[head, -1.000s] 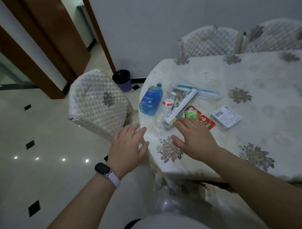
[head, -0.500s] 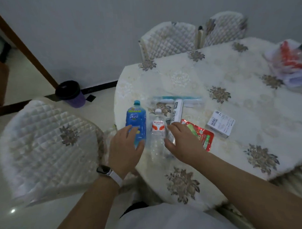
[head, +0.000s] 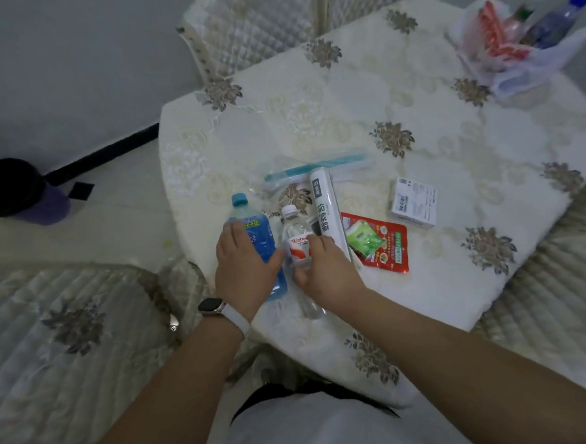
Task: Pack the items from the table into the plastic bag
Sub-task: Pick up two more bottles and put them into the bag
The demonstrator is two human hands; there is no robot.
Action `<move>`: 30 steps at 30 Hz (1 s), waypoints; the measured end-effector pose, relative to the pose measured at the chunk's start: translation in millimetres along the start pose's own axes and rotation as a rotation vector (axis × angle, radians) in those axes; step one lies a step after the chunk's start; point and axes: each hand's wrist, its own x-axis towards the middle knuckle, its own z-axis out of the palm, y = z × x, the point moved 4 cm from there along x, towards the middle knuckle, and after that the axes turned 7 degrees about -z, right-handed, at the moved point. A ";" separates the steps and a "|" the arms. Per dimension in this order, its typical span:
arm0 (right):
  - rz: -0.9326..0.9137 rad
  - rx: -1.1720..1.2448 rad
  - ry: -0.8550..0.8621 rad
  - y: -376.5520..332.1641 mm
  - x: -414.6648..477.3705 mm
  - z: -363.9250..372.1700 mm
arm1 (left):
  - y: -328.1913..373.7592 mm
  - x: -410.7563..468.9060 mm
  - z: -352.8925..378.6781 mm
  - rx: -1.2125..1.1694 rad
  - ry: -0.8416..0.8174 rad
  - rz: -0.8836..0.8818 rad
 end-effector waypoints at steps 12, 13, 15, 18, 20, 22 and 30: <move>0.309 0.161 -0.145 21.7 16.8 15.3 | 8.0 24.9 8.2 0.152 -0.214 -0.105; 0.304 0.159 -0.152 22.3 17.1 15.1 | 8.3 23.6 7.9 0.165 -0.210 -0.119; 0.272 0.130 -0.120 21.9 17.7 13.6 | 7.4 19.5 7.9 0.177 -0.182 -0.172; 0.253 0.125 -0.115 20.2 16.1 13.0 | 4.3 14.6 7.8 0.175 -0.123 -0.254; 0.252 0.150 -0.129 21.7 15.3 8.6 | 2.5 12.2 6.9 0.155 -0.109 -0.261; 0.223 0.171 -0.129 22.0 11.2 1.3 | 1.4 8.9 5.6 0.127 -0.110 -0.241; 0.309 0.271 -0.039 13.7 -39.8 -13.3 | 7.2 -6.1 -21.6 -0.128 -0.087 -0.034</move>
